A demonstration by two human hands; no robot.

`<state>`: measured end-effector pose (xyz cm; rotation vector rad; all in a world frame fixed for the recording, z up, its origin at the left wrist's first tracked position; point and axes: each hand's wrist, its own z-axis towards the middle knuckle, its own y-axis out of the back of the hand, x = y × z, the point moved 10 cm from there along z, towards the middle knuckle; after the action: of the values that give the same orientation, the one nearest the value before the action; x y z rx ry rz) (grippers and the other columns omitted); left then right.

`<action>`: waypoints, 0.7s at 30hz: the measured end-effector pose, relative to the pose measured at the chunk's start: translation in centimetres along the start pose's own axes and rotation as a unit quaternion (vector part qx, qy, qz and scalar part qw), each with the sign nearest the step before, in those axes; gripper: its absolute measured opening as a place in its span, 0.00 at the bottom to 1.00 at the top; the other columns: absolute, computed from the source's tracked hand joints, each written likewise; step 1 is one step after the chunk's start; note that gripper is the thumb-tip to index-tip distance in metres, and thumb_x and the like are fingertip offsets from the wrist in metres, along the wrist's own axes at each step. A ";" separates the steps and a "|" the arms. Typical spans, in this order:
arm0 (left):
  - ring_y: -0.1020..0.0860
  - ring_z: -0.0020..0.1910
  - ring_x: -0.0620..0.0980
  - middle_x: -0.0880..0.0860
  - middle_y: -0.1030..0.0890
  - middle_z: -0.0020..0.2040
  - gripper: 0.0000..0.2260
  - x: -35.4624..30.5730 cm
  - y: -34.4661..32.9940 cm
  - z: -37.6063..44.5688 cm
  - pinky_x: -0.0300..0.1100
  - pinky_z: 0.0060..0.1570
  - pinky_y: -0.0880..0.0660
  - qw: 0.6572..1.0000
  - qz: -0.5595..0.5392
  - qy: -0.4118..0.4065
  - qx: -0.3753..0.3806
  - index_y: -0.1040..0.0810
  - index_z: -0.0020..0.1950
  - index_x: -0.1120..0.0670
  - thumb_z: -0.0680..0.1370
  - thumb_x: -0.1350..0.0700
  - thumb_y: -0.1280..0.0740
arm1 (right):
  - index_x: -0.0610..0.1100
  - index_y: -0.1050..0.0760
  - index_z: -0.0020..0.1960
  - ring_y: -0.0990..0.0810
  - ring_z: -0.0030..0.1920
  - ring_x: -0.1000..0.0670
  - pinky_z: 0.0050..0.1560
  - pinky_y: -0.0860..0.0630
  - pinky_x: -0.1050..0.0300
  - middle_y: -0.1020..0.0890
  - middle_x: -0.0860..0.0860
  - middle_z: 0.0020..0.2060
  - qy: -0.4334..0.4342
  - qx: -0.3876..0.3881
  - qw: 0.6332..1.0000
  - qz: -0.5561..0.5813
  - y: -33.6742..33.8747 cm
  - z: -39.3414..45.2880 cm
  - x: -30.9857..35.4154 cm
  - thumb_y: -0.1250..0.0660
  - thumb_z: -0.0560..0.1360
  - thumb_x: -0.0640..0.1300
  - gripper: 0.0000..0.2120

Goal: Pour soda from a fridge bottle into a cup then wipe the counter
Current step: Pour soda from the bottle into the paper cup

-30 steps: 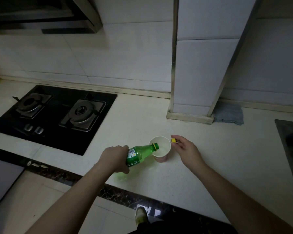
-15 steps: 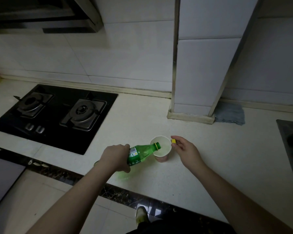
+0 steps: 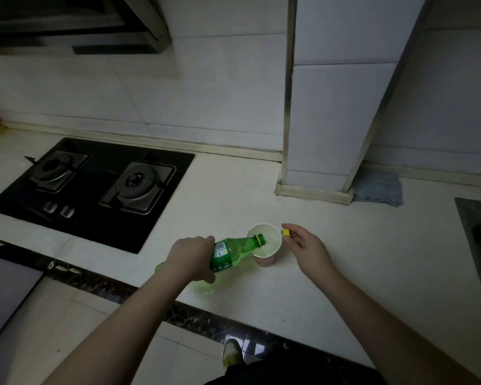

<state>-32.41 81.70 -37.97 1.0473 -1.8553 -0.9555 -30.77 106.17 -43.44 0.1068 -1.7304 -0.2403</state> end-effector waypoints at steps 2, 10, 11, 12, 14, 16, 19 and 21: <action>0.21 0.44 0.51 0.49 0.20 0.49 0.27 0.1 0.0 0.0 0.42 0.39 0.28 1.000 -0.002 0.001 0.000 0.29 0.59 0.51 0.64 0.43 0.26 | 0.48 0.24 0.63 0.21 0.53 0.58 0.54 0.27 0.66 0.19 0.55 0.53 0.002 -0.003 1.000 0.004 0.0 0.0 -0.1 0.35 0.78 0.41 0.14; 0.20 0.45 0.52 0.50 0.20 0.49 0.27 0.2 0.5 -0.1 0.42 0.38 0.30 1.000 0.002 0.006 -0.004 0.29 0.59 0.51 0.65 0.43 0.26 | 0.49 0.24 0.62 0.22 0.54 0.58 0.54 0.27 0.64 0.19 0.56 0.53 -0.003 -0.002 1.000 0.004 -0.1 0.1 -0.5 0.35 0.78 0.42 0.13; 0.20 0.45 0.51 0.50 0.20 0.49 0.27 0.3 0.5 -0.1 0.42 0.38 0.30 1.000 0.003 0.007 -0.004 0.29 0.59 0.51 0.65 0.43 0.26 | 0.49 0.24 0.63 0.22 0.54 0.58 0.54 0.27 0.63 0.19 0.56 0.53 -0.002 -0.001 1.000 0.002 -0.1 0.1 -0.4 0.35 0.78 0.42 0.13; 0.21 0.45 0.51 0.49 0.20 0.49 0.27 0.3 0.5 -0.2 0.42 0.38 0.30 1.000 0.004 0.007 -0.003 0.29 0.59 0.51 0.65 0.43 0.26 | 0.49 0.24 0.63 0.22 0.54 0.59 0.55 0.27 0.63 0.19 0.56 0.53 -0.002 -0.001 1.000 0.000 -0.1 0.1 -0.4 0.35 0.78 0.42 0.14; 0.20 0.45 0.51 0.49 0.20 0.49 0.27 0.3 0.4 -0.2 0.42 0.38 0.30 1.000 0.003 0.008 -0.001 0.29 0.59 0.51 0.65 0.43 0.26 | 0.50 0.24 0.62 0.22 0.54 0.59 0.55 0.27 0.62 0.19 0.57 0.53 -0.003 -0.001 1.000 0.000 -0.1 0.2 -0.5 0.35 0.78 0.42 0.13; 0.21 0.45 0.51 0.49 0.20 0.49 0.27 0.3 0.4 -0.2 0.42 0.38 0.30 1.000 0.005 0.008 0.001 0.29 0.58 0.51 0.65 0.43 0.26 | 0.50 0.24 0.62 0.21 0.54 0.59 0.54 0.27 0.64 0.19 0.56 0.53 -0.003 -0.002 1.000 0.004 -0.1 0.2 -0.5 0.35 0.78 0.41 0.13; 0.21 0.45 0.51 0.49 0.20 0.49 0.27 0.3 0.4 -0.3 0.42 0.38 0.30 1.000 0.006 0.008 0.003 0.30 0.59 0.51 0.65 0.43 0.26 | 0.49 0.24 0.62 0.21 0.54 0.59 0.52 0.28 0.67 0.19 0.56 0.53 -0.001 -0.002 1.000 0.005 -0.1 0.1 -0.4 0.35 0.78 0.41 0.13; 0.21 0.45 0.51 0.49 0.20 0.49 0.27 0.3 0.3 -0.3 0.42 0.38 0.30 1.000 0.007 0.007 0.005 0.29 0.59 0.51 0.65 0.43 0.26 | 0.50 0.24 0.62 0.22 0.53 0.59 0.52 0.28 0.68 0.19 0.56 0.53 -0.001 0.000 1.000 0.006 -0.1 0.1 -0.3 0.35 0.78 0.41 0.13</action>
<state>-32.37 81.52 -37.48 1.0426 -1.8544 -0.9293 -30.80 106.12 -43.74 0.0964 -1.7316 -0.2318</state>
